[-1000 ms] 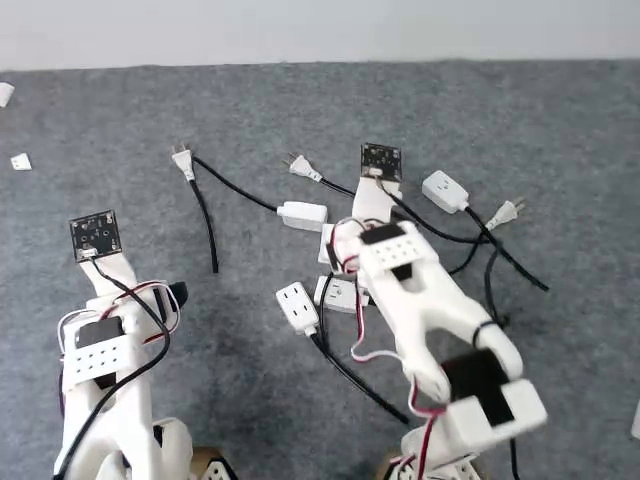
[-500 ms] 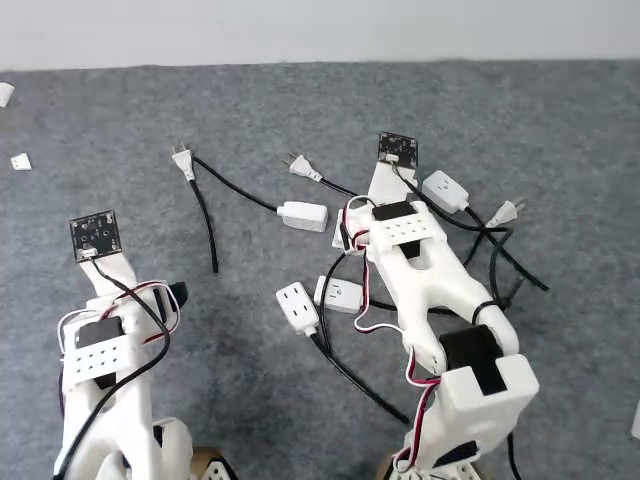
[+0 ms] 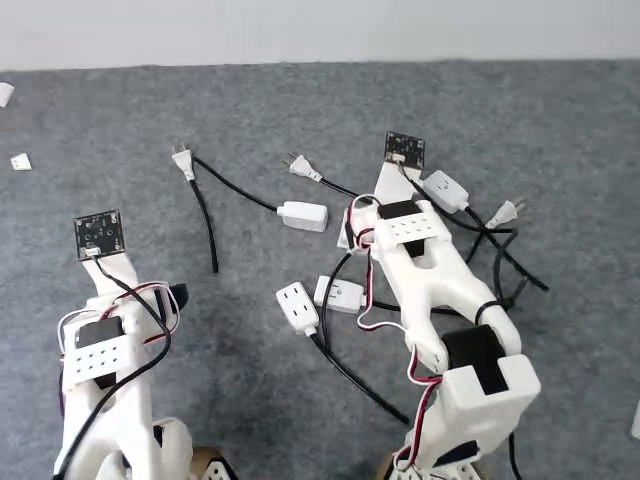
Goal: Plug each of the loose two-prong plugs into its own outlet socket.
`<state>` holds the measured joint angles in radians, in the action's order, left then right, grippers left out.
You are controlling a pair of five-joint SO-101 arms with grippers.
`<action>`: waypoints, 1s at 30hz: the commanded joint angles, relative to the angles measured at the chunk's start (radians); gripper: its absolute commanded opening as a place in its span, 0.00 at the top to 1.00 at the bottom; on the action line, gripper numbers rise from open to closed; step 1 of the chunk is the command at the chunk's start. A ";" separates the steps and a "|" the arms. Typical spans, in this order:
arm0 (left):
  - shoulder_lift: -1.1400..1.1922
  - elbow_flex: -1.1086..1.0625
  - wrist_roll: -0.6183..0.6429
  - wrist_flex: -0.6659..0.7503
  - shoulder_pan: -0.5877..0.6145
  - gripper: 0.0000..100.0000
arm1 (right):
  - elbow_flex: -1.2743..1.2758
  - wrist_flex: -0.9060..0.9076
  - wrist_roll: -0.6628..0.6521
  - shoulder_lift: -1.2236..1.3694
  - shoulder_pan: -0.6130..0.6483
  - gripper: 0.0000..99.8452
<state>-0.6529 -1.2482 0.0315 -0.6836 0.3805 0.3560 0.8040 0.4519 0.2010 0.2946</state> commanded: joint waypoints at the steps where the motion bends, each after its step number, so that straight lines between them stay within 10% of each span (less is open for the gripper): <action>1: 0.000 0.005 -0.009 -0.005 -0.005 0.72 | -0.054 0.035 0.014 -0.004 0.038 0.82; 16: 0.000 0.005 -0.011 -0.005 -0.005 0.72 | -0.161 0.024 0.083 0.099 0.054 0.80; 23: 0.000 0.005 -0.011 -0.005 -0.005 0.72 | -0.290 0.145 0.114 0.176 0.041 1.00; 30: 0.000 0.007 -0.011 -0.002 -0.005 0.72 | -0.342 0.303 0.114 0.128 0.018 0.99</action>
<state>-0.6529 -1.2482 0.0284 -0.6836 0.3805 0.0706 1.0418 0.5577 0.3867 0.3222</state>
